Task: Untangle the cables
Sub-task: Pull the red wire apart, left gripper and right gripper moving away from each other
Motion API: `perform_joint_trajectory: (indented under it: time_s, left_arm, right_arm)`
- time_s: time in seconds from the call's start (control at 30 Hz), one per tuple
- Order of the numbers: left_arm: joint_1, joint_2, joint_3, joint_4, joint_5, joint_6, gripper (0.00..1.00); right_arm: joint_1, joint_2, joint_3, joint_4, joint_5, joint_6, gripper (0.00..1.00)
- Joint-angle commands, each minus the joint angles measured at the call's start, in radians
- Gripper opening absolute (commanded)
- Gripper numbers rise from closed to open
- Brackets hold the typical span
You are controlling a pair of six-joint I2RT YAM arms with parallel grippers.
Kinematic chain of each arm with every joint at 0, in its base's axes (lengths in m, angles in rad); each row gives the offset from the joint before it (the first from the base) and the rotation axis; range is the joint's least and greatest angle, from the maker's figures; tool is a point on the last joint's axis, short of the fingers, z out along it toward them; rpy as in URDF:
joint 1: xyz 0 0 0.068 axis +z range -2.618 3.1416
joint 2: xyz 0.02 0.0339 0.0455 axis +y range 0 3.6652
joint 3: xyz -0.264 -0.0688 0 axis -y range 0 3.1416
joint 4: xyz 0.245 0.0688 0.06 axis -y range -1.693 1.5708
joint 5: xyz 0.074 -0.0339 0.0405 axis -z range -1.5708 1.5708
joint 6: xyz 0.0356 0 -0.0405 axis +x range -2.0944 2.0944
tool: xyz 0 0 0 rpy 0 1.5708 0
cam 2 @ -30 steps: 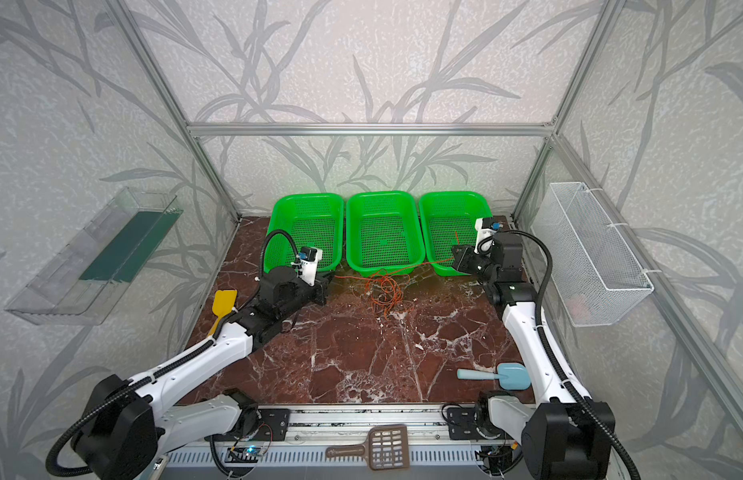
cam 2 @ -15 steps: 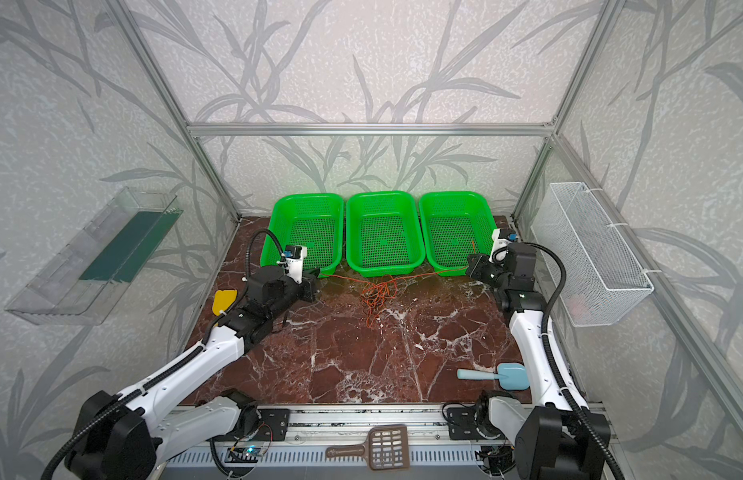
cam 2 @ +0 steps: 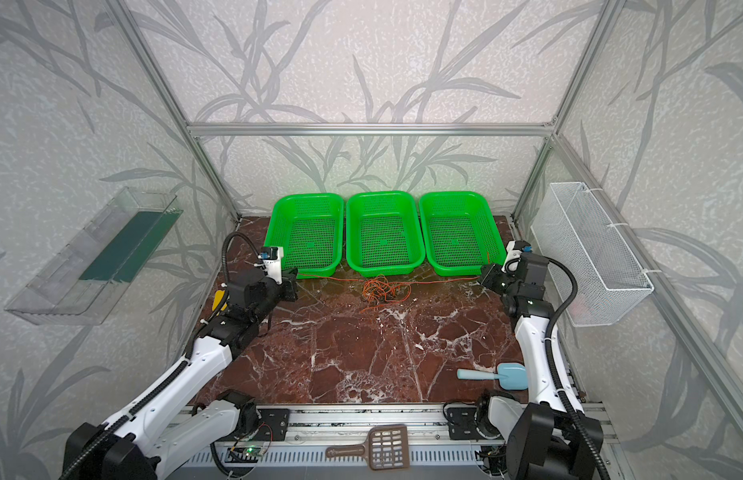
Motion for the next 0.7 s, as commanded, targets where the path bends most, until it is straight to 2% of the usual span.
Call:
perform_joint_trajectory:
  time_s: [0.0, 0.33, 0.47, 0.67]
  left_arm:
    - [0.03, -0.028, -0.002, -0.023, -0.029, 0.002, 0.0]
    - [0.117, -0.056, 0.023, -0.074, -0.032, 0.008, 0.0]
    - [0.146, -0.061, 0.029, -0.103, -0.09, -0.018, 0.0]
    - [0.167, -0.062, 0.038, -0.105, -0.076, -0.02, 0.0]
  right_arm:
    - [-0.017, 0.001, -0.019, -0.022, 0.032, -0.03, 0.0]
    - [-0.077, 0.0, -0.048, -0.048, 0.068, -0.066, 0.0]
    - [-0.096, 0.006, -0.05, -0.05, 0.079, -0.07, 0.0]
    - [-0.101, 0.035, -0.061, -0.035, 0.068, -0.068, 0.0]
